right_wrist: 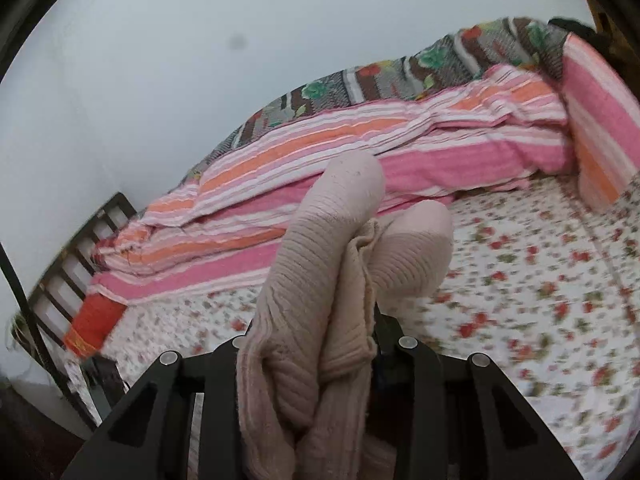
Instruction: Fold small clothes
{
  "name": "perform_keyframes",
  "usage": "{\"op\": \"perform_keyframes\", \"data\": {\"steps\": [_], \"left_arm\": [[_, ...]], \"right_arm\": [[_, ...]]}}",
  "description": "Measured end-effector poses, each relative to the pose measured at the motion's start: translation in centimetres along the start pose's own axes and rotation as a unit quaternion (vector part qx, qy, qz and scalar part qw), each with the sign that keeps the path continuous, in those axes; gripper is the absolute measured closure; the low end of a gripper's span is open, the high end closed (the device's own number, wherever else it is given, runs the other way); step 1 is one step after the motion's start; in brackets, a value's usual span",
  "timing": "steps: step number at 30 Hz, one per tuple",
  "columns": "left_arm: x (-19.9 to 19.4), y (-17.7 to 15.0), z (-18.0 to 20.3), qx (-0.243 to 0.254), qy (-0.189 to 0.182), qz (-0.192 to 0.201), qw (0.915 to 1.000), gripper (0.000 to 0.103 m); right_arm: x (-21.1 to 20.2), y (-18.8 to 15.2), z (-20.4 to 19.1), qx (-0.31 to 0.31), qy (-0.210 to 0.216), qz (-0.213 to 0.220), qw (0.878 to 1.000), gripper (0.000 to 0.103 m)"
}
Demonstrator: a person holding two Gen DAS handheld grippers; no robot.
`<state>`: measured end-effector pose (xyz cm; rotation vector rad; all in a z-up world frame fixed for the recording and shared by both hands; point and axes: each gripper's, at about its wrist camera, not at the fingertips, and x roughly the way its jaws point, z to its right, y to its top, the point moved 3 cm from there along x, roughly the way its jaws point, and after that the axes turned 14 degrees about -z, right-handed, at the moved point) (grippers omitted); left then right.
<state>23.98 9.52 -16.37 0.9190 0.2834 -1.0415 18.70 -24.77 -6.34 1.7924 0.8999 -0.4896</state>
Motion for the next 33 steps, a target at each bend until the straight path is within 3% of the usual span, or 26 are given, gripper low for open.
{"op": "perform_keyframes", "data": {"steps": [2, 4, 6, 8, 13, 15, 19, 21, 24, 28, 31, 33], "left_arm": [[-0.5, 0.3, -0.4, -0.003, -0.001, 0.008, 1.0, 0.047], [-0.8, 0.5, -1.0, -0.009, 0.001, 0.012, 0.9999, 0.047], [-0.9, 0.7, -1.6, -0.015, 0.003, 0.014, 0.9998, 0.047], [-0.7, 0.8, -1.9, -0.019, 0.006, 0.008, 0.9998, 0.047], [0.6, 0.3, -0.9, 0.01, 0.019, -0.016, 0.9996, 0.047], [1.2, 0.0, 0.1, 0.031, 0.023, -0.024, 0.999, 0.047], [2.5, -1.1, 2.1, 0.078, 0.022, -0.053, 0.9953, 0.047], [3.1, -2.1, 3.5, 0.114, 0.028, -0.065, 0.991, 0.047], [3.6, -3.6, 5.1, 0.158, 0.034, -0.075, 0.9839, 0.047], [3.9, -5.7, 6.8, 0.215, 0.042, -0.09, 0.9715, 0.047], [4.6, -7.0, 7.6, 0.249, 0.078, -0.091, 0.9612, 0.045], [5.2, -7.5, 7.9, 0.257, 0.099, -0.091, 0.9571, 0.044]], "right_arm": [[1.8, 0.7, -1.0, 0.023, 0.034, -0.002, 0.999, 0.069], [3.5, 0.9, -1.4, 0.05, 0.106, 0.003, 0.993, 0.069], [5.4, 0.6, -0.5, 0.096, 0.175, 0.007, 0.98, 0.069], [8.1, -0.2, 1.8, 0.145, 0.198, -0.007, 0.969, 0.069], [14.4, -4.1, 8.3, 0.184, 0.093, -0.115, 0.972, 0.066], [13.8, -4.7, 9.7, 0.174, 0.111, -0.105, 0.973, 0.059], [10.3, -3.8, 8.3, 0.069, 0.031, -0.069, 0.995, 0.053], [8.9, -3.9, 7.3, 0.013, 0.006, -0.058, 0.998, 0.053], [7.0, -4.7, 6.0, -0.047, 0.0, -0.041, 0.998, 0.053], [5.8, -6.7, 5.2, -0.106, 0.027, -0.021, 0.994, 0.053], [5.9, -7.8, 5.9, -0.107, 0.043, -0.006, 0.993, 0.053], [7.0, -7.7, 5.7, -0.1, 0.051, -0.023, 0.993, 0.057]]}}
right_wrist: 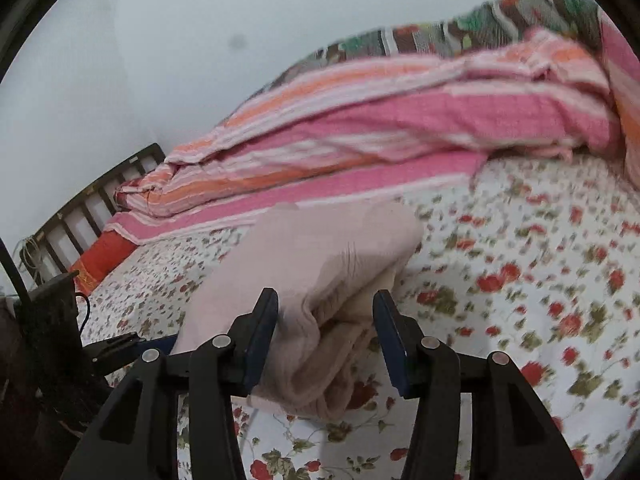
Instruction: Fold small clothes
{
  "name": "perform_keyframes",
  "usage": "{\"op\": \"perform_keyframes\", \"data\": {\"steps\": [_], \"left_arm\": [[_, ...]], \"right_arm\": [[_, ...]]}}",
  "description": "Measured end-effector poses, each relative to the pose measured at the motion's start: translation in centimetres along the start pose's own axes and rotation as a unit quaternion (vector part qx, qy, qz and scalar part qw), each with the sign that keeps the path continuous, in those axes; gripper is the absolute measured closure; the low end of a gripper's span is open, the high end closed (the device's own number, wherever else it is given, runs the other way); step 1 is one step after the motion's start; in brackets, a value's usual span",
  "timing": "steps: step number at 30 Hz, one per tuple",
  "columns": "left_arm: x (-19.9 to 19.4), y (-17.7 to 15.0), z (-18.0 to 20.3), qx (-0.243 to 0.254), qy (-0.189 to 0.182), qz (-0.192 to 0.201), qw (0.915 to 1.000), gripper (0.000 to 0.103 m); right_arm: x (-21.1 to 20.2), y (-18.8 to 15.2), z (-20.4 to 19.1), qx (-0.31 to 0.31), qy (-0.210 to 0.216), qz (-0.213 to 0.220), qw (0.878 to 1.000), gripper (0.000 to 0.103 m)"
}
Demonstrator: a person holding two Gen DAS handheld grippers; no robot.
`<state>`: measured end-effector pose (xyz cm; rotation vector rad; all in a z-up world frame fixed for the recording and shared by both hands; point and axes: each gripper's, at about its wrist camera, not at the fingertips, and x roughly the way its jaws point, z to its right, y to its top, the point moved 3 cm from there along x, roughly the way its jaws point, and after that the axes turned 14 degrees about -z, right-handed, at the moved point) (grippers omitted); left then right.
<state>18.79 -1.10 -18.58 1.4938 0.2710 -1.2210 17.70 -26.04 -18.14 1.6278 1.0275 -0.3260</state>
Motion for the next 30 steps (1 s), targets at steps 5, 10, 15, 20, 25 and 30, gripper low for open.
{"op": "perform_keyframes", "data": {"steps": [5, 10, 15, 20, 25, 30], "left_arm": [[0.3, 0.1, 1.1, 0.015, 0.033, 0.006, 0.9993, 0.044], [-1.1, 0.3, -0.3, -0.001, 0.029, 0.038, 0.9989, 0.083], [-1.6, -0.6, -2.0, -0.028, -0.022, 0.035, 0.9988, 0.084], [-2.5, -1.0, -2.1, -0.032, -0.032, 0.041, 0.9982, 0.077], [-3.7, 0.6, -3.2, -0.074, -0.049, 0.087, 0.9923, 0.054], [-1.3, 3.4, -3.2, -0.104, -0.044, 0.08, 0.9904, 0.054]], "right_arm": [[1.6, -0.3, -0.2, -0.004, 0.003, -0.026, 1.0, 0.074], [0.0, -0.7, -0.1, -0.019, -0.003, 0.014, 1.0, 0.096], [1.1, -1.2, 0.8, -0.009, -0.046, -0.013, 0.999, 0.097], [0.2, -1.2, 0.8, -0.015, -0.025, -0.011, 1.0, 0.072], [-0.4, 0.3, 1.2, 0.022, 0.002, 0.013, 1.0, 0.066], [2.1, 0.9, 1.2, 0.042, -0.005, -0.017, 0.999, 0.081]]}}
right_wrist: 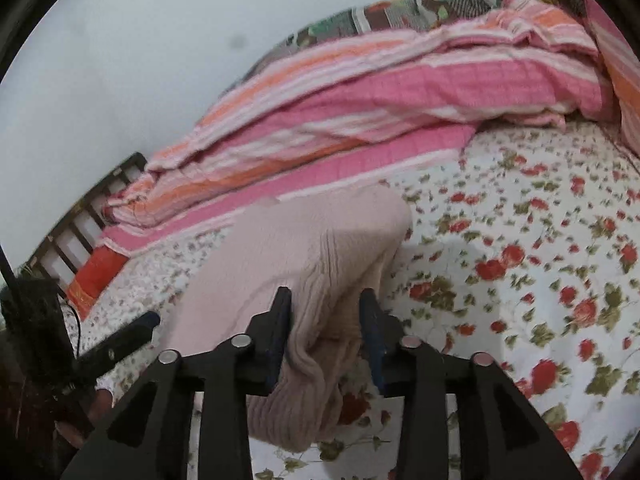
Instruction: Fold small clothes
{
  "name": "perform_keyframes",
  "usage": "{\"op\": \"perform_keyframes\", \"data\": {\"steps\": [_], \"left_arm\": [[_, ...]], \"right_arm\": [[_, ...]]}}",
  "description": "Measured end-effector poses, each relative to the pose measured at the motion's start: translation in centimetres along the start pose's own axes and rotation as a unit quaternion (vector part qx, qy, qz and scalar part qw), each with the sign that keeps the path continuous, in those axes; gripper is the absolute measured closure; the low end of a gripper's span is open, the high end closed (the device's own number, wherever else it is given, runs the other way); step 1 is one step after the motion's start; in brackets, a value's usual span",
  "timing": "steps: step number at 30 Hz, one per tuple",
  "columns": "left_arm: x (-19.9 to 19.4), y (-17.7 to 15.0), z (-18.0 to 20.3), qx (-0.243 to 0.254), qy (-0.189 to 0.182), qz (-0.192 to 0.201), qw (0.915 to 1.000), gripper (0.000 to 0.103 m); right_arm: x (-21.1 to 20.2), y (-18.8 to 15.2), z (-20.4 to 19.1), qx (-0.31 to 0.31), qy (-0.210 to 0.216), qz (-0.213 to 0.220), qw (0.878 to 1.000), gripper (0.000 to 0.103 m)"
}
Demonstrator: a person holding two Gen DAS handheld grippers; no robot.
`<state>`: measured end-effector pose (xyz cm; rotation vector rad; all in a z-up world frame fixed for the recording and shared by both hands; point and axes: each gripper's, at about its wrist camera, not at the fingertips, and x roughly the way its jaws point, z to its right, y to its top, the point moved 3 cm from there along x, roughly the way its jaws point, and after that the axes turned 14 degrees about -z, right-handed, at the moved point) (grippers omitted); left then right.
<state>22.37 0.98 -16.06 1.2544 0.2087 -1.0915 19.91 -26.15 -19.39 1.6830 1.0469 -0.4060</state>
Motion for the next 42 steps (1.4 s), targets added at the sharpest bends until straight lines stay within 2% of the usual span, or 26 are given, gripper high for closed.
{"op": "perform_keyframes", "data": {"steps": [1, 4, 5, 9, 12, 13, 15, 16, 20, 22, 24, 25, 27, 29, 32, 35, 39, 42], "left_arm": [[0.7, 0.2, 0.2, -0.002, 0.009, -0.01, 0.9999, 0.054], [2.2, 0.2, 0.6, 0.009, 0.072, -0.032, 0.9969, 0.053], [2.4, 0.1, 0.7, 0.014, 0.077, -0.035, 0.9964, 0.053], [1.9, 0.1, -0.2, 0.001, 0.056, -0.034, 0.9979, 0.053], [1.5, 0.3, -0.8, -0.015, 0.04, -0.029, 0.9987, 0.053], [1.4, 0.4, -0.9, -0.017, 0.038, -0.026, 0.9988, 0.053], [1.2, 0.7, -0.9, -0.019, 0.032, -0.021, 0.9991, 0.053], [1.2, 1.0, -0.9, -0.019, 0.026, -0.018, 0.9993, 0.053], [1.6, 1.9, -1.0, -0.018, 0.017, -0.014, 0.9996, 0.053], [2.0, 2.2, -1.2, -0.02, 0.017, -0.019, 0.9995, 0.053], [2.2, 2.2, -1.6, -0.023, 0.022, -0.023, 0.9992, 0.053], [2.2, 2.3, -1.8, -0.025, 0.022, -0.025, 0.9991, 0.053], [2.1, 2.4, -2.1, -0.032, 0.02, -0.025, 0.999, 0.053], [1.8, 2.6, -2.3, -0.035, 0.018, -0.023, 0.9989, 0.053], [2.2, 2.7, -2.5, -0.04, 0.028, -0.033, 0.9983, 0.052], [2.6, 2.6, -2.8, -0.048, 0.033, -0.042, 0.9974, 0.051], [3.0, 2.5, -3.2, -0.056, 0.033, -0.047, 0.9968, 0.049], [3.3, 2.4, -3.2, -0.055, 0.037, -0.048, 0.9967, 0.048]], "right_arm": [[0.2, -0.3, -0.3, -0.013, -0.001, -0.002, 1.0, 0.088], [-0.9, -0.8, -0.6, -0.043, -0.026, 0.022, 0.999, 0.091], [-0.8, -1.0, -0.4, -0.043, -0.032, 0.017, 0.998, 0.092], [0.8, -2.0, 0.2, -0.033, -0.066, -0.019, 0.997, 0.092], [-0.3, -1.7, -0.6, -0.05, -0.067, -0.011, 0.996, 0.087], [-1.1, -1.4, -0.8, -0.051, -0.051, -0.001, 0.997, 0.084], [-2.0, -1.0, -0.5, -0.039, -0.045, 0.022, 0.998, 0.066], [-2.1, -0.6, -0.4, -0.033, -0.045, 0.026, 0.998, 0.063], [-0.6, 1.6, 0.1, 0.005, -0.031, 0.001, 1.0, 0.063], [0.3, 2.6, 0.0, 0.012, -0.04, -0.007, 0.999, 0.064], [1.4, 3.1, -0.2, 0.014, -0.05, -0.022, 0.998, 0.084], [1.6, 3.2, -0.4, 0.004, -0.046, -0.027, 0.999, 0.088], [0.6, 2.9, -0.8, -0.032, -0.047, -0.003, 0.998, 0.09], [0.3, 2.4, -0.2, -0.035, -0.043, 0.003, 0.998, 0.09], [2.2, 2.0, 0.9, -0.019, -0.092, -0.043, 0.995, 0.091], [1.5, 2.3, -0.6, -0.049, -0.121, -0.033, 0.991, 0.087], [-0.5, 3.3, -2.8, -0.068, -0.114, 0.01, 0.991, 0.075], [0.2, 3.3, -4.0, -0.094, -0.094, 0.011, 0.991, 0.072]]}}
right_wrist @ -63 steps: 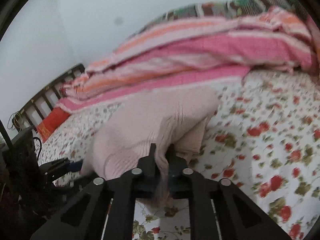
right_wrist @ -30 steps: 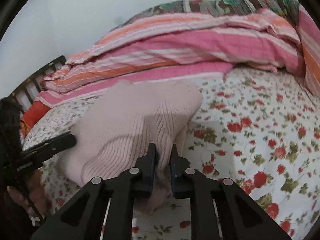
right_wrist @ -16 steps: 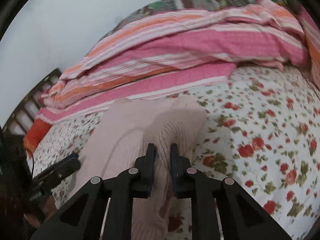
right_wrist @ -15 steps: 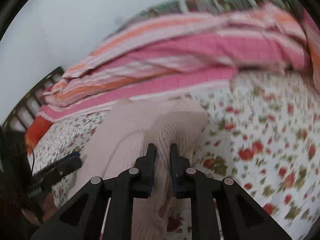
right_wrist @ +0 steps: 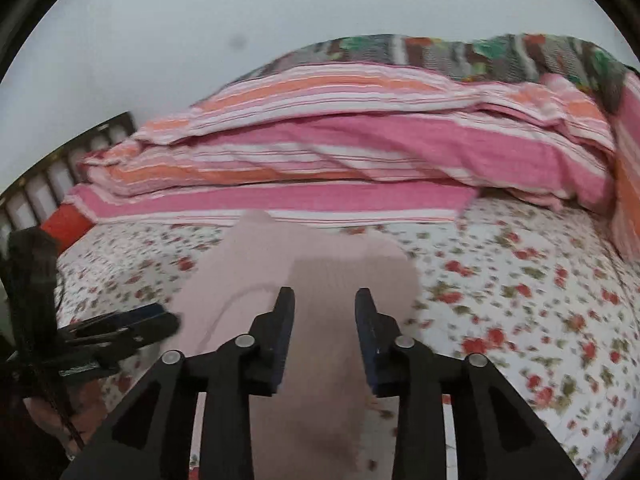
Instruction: Fold small clothes
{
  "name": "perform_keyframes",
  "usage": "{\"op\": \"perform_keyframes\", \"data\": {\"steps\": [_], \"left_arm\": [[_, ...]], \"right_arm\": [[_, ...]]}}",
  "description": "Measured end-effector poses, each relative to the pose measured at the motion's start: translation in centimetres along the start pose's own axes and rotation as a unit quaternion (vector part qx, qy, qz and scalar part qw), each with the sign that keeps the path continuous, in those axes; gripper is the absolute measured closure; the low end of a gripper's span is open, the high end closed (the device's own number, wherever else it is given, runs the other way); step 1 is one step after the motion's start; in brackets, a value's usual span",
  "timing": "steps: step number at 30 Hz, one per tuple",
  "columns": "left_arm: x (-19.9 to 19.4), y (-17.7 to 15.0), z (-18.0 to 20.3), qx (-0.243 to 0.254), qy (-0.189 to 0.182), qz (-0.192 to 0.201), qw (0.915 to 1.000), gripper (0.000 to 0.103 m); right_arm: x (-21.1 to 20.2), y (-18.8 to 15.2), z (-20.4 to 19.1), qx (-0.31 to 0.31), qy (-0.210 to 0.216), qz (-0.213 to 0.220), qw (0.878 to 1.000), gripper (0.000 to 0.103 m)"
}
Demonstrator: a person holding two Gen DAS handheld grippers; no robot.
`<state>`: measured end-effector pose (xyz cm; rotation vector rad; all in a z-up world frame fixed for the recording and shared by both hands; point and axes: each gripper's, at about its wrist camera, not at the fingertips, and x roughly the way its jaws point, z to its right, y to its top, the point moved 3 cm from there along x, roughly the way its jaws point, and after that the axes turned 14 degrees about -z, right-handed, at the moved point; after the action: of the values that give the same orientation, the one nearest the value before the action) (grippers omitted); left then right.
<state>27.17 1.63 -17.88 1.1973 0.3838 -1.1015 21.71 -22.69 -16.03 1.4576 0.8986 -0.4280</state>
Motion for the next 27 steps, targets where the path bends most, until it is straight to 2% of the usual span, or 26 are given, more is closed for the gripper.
{"op": "perform_keyframes", "data": {"steps": [2, 4, 12, 21, 26, 27], "left_arm": [[0.1, -0.1, 0.1, 0.002, 0.004, 0.001, 1.0, 0.047], [0.2, 0.0, 0.1, 0.003, 0.004, 0.0, 1.0, 0.045], [0.3, -0.3, 0.6, 0.016, 0.028, 0.008, 0.9995, 0.043], [0.3, -0.6, 0.9, 0.02, 0.041, 0.015, 0.9988, 0.042], [-0.4, -0.7, 1.5, 0.029, 0.054, 0.024, 0.9978, 0.042], [-0.5, -0.8, 1.7, 0.032, 0.057, 0.024, 0.9976, 0.042]], "right_arm": [[1.4, -0.5, -0.2, -0.008, -0.008, -0.013, 1.0, 0.071], [3.1, -1.4, -0.1, -0.013, -0.036, -0.032, 0.999, 0.071], [2.8, -2.5, 0.1, -0.028, -0.051, -0.026, 0.998, 0.072], [2.7, -3.0, 0.7, -0.017, -0.038, -0.025, 0.999, 0.071], [1.2, -3.1, 1.1, -0.005, -0.01, -0.02, 1.0, 0.068], [0.8, -2.9, 1.1, 0.0, -0.006, -0.02, 1.0, 0.063]]}}
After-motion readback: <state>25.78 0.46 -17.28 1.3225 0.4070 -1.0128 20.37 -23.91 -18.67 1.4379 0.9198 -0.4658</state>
